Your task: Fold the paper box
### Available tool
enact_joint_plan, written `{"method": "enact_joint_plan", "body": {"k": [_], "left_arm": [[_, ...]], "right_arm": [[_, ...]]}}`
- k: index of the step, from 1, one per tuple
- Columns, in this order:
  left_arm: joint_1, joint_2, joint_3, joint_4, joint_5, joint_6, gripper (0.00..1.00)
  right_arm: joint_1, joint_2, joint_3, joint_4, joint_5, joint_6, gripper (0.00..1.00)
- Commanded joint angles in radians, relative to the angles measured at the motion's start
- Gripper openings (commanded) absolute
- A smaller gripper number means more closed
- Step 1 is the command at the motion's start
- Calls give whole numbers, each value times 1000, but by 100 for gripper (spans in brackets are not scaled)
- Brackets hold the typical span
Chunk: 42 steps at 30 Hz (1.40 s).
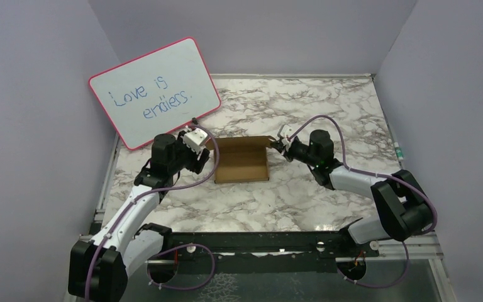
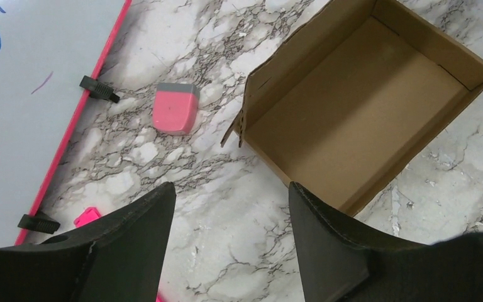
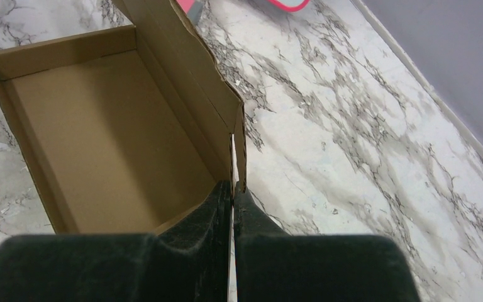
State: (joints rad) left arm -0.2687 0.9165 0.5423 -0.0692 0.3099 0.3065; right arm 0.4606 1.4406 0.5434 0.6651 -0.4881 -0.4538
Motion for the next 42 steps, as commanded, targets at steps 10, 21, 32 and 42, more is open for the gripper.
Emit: {"method": "enact_joint_plan", "body": {"k": [10,21,32,42], "left_arm": [[1,177,25,331,192,193,62],[1,224,54,317,244,128,21],[-127,183,83,294,-131,-170,11],[-223,223,85,342,-372,-513,12]], "right_arm": [[-5,-39,-24,60,-11,27,8],[-5,-54,5,31,-59,91,8],[11,-119,26,-6,58,267,8],[151,-125,21,-79,402,356,9]]}}
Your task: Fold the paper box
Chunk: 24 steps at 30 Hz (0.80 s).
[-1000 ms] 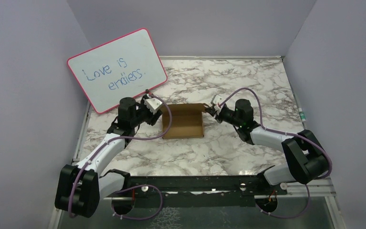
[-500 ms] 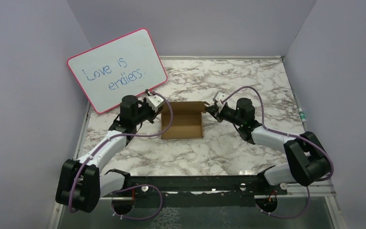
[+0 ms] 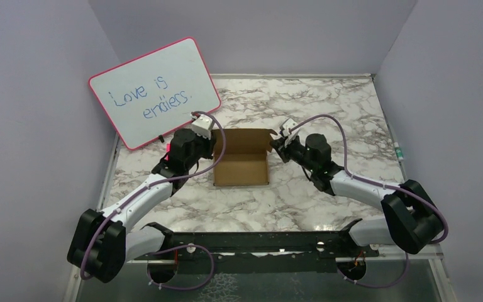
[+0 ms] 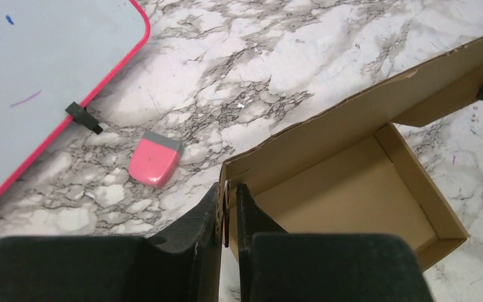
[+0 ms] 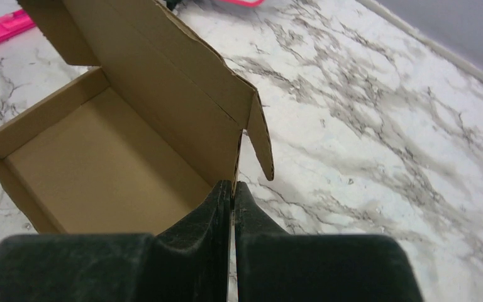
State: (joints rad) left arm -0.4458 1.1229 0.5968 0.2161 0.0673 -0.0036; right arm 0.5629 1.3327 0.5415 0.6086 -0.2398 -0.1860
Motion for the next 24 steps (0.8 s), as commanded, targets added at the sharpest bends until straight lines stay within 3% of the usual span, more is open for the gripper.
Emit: {"method": "enact_joint_plan", "body": {"k": [1,7,24], "left_arm": [[-54,21,32,59,-145,-228,13],[-102,50,19,88,-192,-324,16],[-223,91,-48,172,-395,-564,22]], "right_arm": [[53,-21,18,-21,173,120,9],[81,5,12,-35,265,307,11],[297,55,62,-129,709,453,12]]}}
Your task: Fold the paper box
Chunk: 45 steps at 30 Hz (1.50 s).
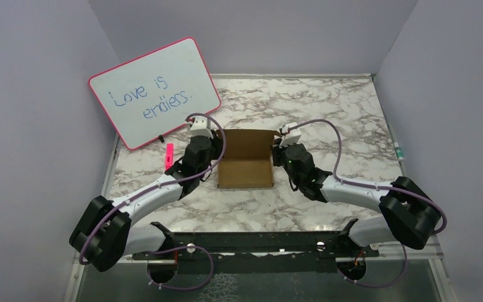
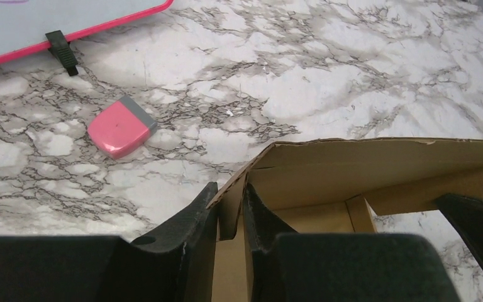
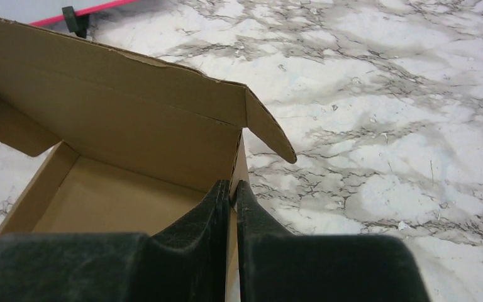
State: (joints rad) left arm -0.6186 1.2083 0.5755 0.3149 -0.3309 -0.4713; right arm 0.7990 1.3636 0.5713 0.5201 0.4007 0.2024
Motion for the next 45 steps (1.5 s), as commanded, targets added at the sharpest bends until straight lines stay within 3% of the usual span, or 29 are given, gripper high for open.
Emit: {"method": "enact_joint_plan", "body": {"k": [1,10,23,34,45], "left_arm": [[-57,5,-34,76,-4,-110,22],[-105,-4,-118,104,-27,-226,25],[-149,-62,-232,116,-27,-355,27],[-190,-15,-130,129,-17,-343,32],[-197,-104,-325,127,-32,-355,38]], "right_arm": [[73,27,35,-49,87,76,12],[178,44,5,-58,242,175,13],[244,36,-59,-53,256,246,13],[247,62,-38,-59,231,265,13],[247,-6,-157,-74,193,316,17]]}}
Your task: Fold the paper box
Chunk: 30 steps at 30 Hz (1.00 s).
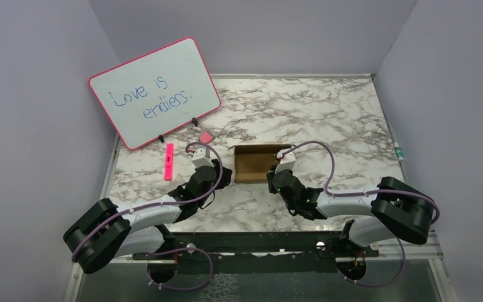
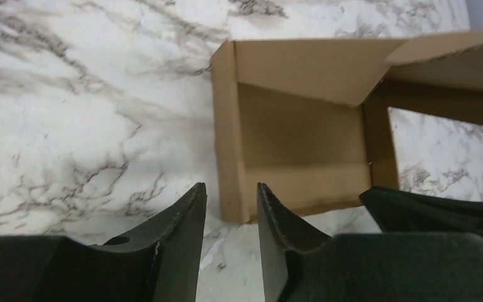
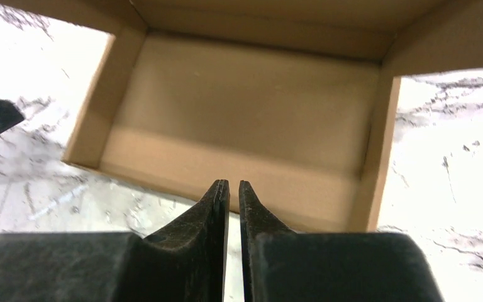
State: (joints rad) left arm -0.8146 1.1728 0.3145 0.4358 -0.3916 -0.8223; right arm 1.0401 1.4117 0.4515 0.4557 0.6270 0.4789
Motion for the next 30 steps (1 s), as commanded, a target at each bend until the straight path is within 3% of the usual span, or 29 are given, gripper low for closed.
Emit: {"method": "enact_joint_plan", "body": {"k": [1,6,12,17,21,25,30], "left_arm": [[-1,-95,-80,6,30,6,39],[0,-303,-105,-120,18,62,52],[8,-434,74,-401,-59,144,75],[57,-360,233,-434,-24,208,80],[160,-248,347,-434,76,237,80],[256,-118,442,-426,241,234,79],[264,22,534,-404,354,247,74]], "right_arm": [[6,-75,-46,-27,-36,37,19],[6,-238,-42,-217,-59,4,30],[3,-460,24,-433,9,-83,52],[-80,-521,178,-569,-4,-182,59],[-179,-519,264,-586,-63,-254,63],[-289,-456,326,-561,-163,-294,65],[-380,-334,375,-530,-269,-293,65]]}}
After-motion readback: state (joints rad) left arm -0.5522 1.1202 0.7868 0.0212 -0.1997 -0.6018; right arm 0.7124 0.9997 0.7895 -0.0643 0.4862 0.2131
